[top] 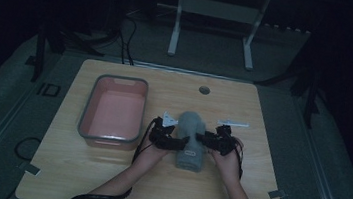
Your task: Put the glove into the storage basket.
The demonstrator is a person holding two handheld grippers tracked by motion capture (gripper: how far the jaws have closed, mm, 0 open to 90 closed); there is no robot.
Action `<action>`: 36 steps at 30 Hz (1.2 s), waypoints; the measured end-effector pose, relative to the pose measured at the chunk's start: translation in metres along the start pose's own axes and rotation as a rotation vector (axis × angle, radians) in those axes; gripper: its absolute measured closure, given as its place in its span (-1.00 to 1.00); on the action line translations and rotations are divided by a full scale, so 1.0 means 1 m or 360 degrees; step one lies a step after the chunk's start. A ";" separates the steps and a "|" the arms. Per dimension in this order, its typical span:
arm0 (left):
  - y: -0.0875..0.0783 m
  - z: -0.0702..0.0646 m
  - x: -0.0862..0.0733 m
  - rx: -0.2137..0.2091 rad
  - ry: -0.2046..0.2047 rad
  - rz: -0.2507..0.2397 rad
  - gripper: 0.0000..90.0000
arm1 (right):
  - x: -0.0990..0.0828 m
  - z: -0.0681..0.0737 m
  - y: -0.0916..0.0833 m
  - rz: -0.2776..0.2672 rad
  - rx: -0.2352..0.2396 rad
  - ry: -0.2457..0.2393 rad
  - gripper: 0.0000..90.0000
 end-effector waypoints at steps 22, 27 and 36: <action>0.027 -0.013 -0.022 -0.0209 0.0005 0.0228 0.23 | -0.030 -0.006 0.010 0.0128 0.0226 0.0029 0.36; 0.026 -0.019 -0.018 -0.0241 0.0069 0.0198 0.72 | -0.030 -0.006 0.006 0.0110 0.0198 0.0043 0.65; 0.015 -0.023 -0.007 -0.0276 0.0060 0.0136 0.83 | -0.023 0.000 -0.006 0.0052 0.0185 0.0041 0.77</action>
Point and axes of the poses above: each handheld gripper's, and its own axes: y roughly forward along the jaws, x roughly out of its top, z roughly to its left, the point moved 8 cm from there along y, roughly forward along the jaws, and after that the axes turned 5 degrees about -y, right-handed, at the moved point
